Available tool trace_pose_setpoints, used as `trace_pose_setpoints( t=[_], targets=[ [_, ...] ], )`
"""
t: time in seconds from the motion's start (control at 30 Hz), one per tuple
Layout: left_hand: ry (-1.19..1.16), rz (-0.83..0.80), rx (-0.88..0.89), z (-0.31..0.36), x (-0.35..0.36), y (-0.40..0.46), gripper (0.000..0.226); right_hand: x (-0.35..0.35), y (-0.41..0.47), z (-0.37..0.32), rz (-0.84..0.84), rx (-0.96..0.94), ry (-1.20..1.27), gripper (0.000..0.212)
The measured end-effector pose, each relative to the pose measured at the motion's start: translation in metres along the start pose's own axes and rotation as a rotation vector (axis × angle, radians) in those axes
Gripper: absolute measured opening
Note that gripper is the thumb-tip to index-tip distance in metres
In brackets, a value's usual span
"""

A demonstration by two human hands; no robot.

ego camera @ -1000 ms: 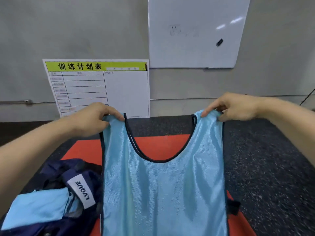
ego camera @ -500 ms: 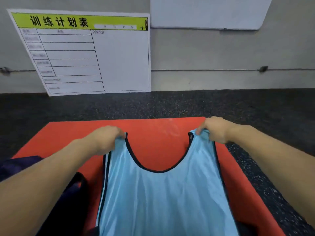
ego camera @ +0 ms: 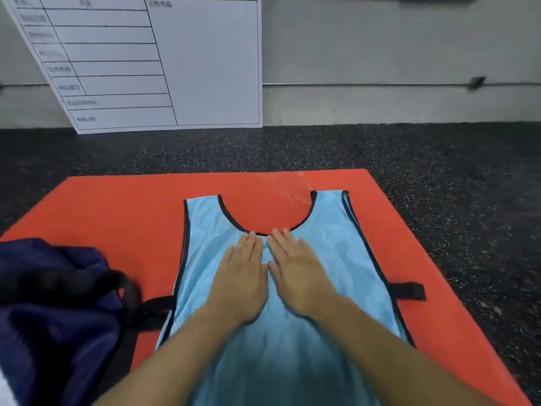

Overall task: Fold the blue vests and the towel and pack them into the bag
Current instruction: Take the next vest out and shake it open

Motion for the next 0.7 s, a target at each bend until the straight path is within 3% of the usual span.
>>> trace_pose_setpoints(
  t=[0.1,0.27,0.37,0.43,0.5,0.6,0.7],
  targets=[
    [-0.029,0.066,-0.099,-0.018,0.003,-0.013,0.084,0.005,-0.007,0.017,-0.004,0.115,-0.04,0.089],
    [0.056,-0.003,-0.173,-0.066,-0.003,-0.028,0.096,-0.018,-0.032,0.117,-0.011,0.363,-0.18,0.068],
    [0.016,0.013,-0.237,-0.054,-0.013,-0.039,0.092,-0.028,-0.032,0.08,0.036,0.315,-0.195,0.07],
    [0.012,0.064,-0.14,-0.013,-0.017,-0.047,0.08,-0.015,-0.04,0.021,0.0,0.19,-0.087,0.08],
    [0.028,0.113,0.002,0.025,-0.002,-0.062,0.062,0.009,-0.062,-0.021,-0.036,0.069,-0.022,0.074],
    [0.063,0.108,0.02,0.025,0.011,-0.094,0.06,0.008,-0.096,-0.004,0.018,0.13,-0.033,0.074],
    [0.109,0.123,-0.096,-0.014,0.003,-0.114,0.071,-0.008,-0.118,0.059,0.05,0.306,-0.096,0.077]
  ],
)
Point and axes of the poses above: each hand's wrist, its own y-axis towards the middle knuckle, its own x-axis out of the palm, z = x × y, the point moved 4 cm from there along y, towards the middle knuckle, and after that the axes turned 7 degrees about x, right-handed, at the moved point
